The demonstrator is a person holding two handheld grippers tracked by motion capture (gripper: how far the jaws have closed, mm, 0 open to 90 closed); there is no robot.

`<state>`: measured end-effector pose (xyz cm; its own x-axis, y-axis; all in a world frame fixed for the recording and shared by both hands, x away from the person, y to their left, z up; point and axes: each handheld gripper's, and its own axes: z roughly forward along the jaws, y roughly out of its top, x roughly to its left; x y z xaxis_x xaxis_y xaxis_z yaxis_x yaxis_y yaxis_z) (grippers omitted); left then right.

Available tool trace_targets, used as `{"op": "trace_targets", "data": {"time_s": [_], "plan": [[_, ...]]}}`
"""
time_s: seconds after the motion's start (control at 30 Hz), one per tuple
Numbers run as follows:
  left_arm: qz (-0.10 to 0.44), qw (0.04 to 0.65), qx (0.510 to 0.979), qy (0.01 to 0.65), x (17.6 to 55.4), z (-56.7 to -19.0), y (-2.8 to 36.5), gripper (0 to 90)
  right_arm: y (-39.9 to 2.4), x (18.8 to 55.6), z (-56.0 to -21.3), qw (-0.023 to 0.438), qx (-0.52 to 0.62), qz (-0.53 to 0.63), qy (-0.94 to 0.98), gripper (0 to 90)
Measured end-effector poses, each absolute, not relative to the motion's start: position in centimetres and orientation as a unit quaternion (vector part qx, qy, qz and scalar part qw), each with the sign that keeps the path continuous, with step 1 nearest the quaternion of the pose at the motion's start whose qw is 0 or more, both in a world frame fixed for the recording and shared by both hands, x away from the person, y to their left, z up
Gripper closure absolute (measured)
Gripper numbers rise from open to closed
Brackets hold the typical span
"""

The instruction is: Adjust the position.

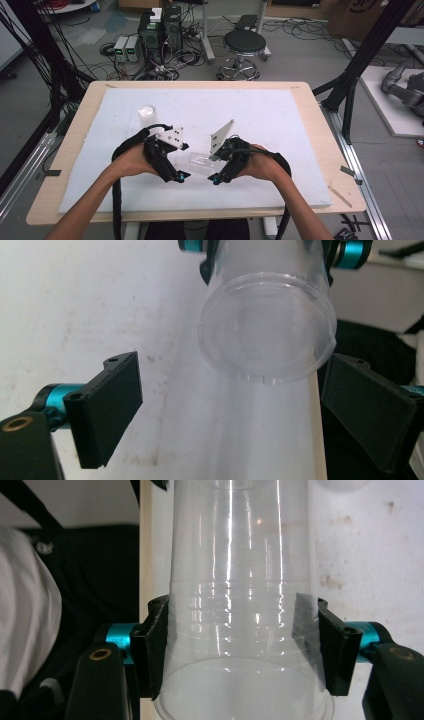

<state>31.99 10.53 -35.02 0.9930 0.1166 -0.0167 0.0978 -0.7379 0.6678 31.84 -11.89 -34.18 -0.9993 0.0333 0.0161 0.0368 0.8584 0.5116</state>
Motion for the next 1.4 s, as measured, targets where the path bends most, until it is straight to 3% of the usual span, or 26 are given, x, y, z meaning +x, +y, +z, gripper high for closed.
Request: {"op": "trace_targets", "data": {"time_s": [0.3, 0.83, 1.4], "plan": [[0.003, 0.320, 0.946, 0.049, 32.1, -35.3, 10.1, 11.7, -10.5, 32.0, -33.7, 0.006, -0.012, -0.200, -0.980, 34.6], [-0.001, 0.323, 0.946, 0.029, 32.0, -35.2, 8.9, 19.4, -10.1, 32.3, -33.9, 0.015, -0.012, -0.190, -0.982, 34.3], [-0.021, 0.342, 0.939, 0.031, 31.9, -35.6, 8.4, 39.5, -9.7, 32.2, -34.1, 0.020, -0.006, -0.185, -0.982, 34.3]]}}
